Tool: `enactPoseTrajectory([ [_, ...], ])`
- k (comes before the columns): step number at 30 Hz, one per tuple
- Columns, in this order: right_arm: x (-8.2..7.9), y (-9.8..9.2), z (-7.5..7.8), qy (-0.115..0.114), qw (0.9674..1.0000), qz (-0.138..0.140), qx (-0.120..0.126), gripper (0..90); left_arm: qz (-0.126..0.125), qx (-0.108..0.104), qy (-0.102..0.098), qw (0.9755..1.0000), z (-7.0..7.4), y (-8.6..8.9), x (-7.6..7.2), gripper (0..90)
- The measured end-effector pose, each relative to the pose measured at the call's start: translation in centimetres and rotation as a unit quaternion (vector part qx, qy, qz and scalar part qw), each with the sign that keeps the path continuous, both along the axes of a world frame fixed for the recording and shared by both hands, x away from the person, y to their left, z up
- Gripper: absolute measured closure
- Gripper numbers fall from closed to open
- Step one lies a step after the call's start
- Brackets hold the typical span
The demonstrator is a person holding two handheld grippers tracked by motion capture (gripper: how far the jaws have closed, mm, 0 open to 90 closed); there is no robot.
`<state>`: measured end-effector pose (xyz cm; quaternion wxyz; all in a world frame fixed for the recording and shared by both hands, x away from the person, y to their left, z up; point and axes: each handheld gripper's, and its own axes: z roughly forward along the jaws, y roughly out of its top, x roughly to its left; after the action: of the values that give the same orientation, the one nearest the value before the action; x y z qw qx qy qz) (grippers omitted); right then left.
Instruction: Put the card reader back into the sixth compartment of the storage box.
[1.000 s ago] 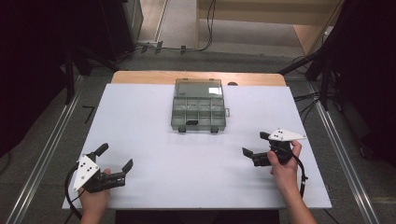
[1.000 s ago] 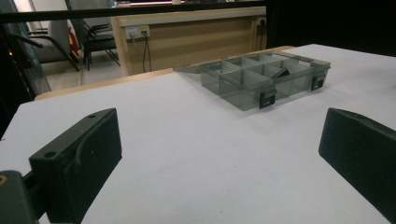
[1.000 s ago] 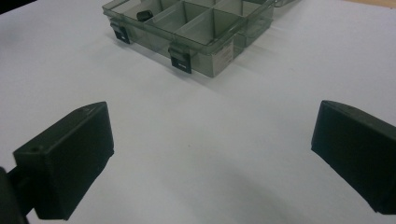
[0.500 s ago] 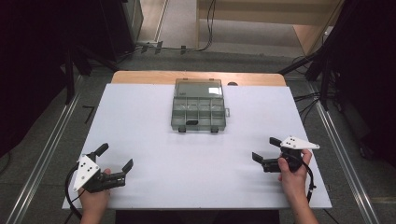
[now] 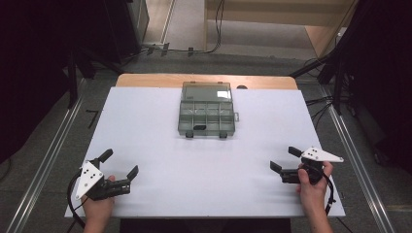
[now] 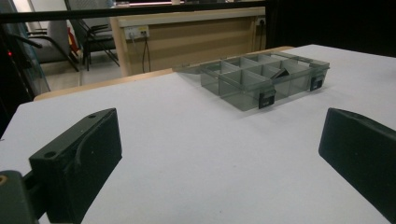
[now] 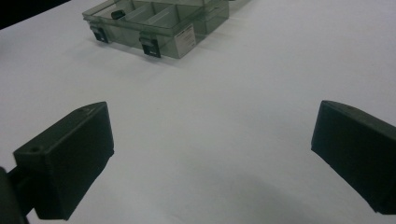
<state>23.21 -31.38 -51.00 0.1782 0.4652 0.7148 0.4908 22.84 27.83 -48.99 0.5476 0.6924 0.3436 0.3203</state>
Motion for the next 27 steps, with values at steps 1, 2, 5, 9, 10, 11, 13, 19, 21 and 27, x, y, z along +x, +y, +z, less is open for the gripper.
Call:
enactPoseTrajectory([
  [1,0.0,0.0,0.0,0.000,1.0000,0.000,0.000,0.0,0.000,0.000,0.000,1.0000,0.0,0.0,0.0,0.0],
  [2,-0.1,-0.2,0.0,-0.001,1.0000,-0.001,0.002,0.0,0.000,0.000,0.000,1.0000,0.0,0.0,0.0,0.0],
  [5,-0.7,-1.1,-0.1,-0.003,0.9999,-0.009,0.009,0.0,0.000,0.000,0.000,1.0000,0.0,0.0,0.0,0.0],
  [9,-1.2,-1.7,-0.2,-0.008,0.9998,-0.014,0.010,0.0,0.000,0.000,0.000,1.0000,0.0,0.0,0.0,0.0],
  [10,-1.2,-1.7,-0.2,-0.008,0.9998,-0.014,0.010,0.0,0.000,0.000,0.000,1.0000,0.0,0.0,0.0,0.0],
  [11,-1.6,-2.1,-0.3,-0.008,0.9998,-0.016,0.011,0.0,0.000,0.000,0.000,1.0000,0.0,0.0,0.0,0.0],
  [13,-1.8,-2.3,-0.3,-0.010,0.9997,-0.018,0.011,0.0,0.000,0.000,0.000,1.0000,0.0,0.0,0.0,0.0],
  [19,-2.3,-2.9,-0.3,-0.020,0.9994,-0.023,0.016,0.0,-0.001,-0.001,0.000,1.0000,0.0,0.0,0.0,0.0],
  [21,-2.4,-3.1,-0.5,-0.023,0.9991,-0.025,0.026,0.0,-0.001,-0.002,0.000,1.0000,0.0,0.0,0.0,0.0],
  [27,-2.2,-2.8,-0.8,-0.019,0.9994,-0.019,0.022,0.0,-0.001,-0.003,0.000,1.0000,0.0,0.0,0.0,0.0],
])
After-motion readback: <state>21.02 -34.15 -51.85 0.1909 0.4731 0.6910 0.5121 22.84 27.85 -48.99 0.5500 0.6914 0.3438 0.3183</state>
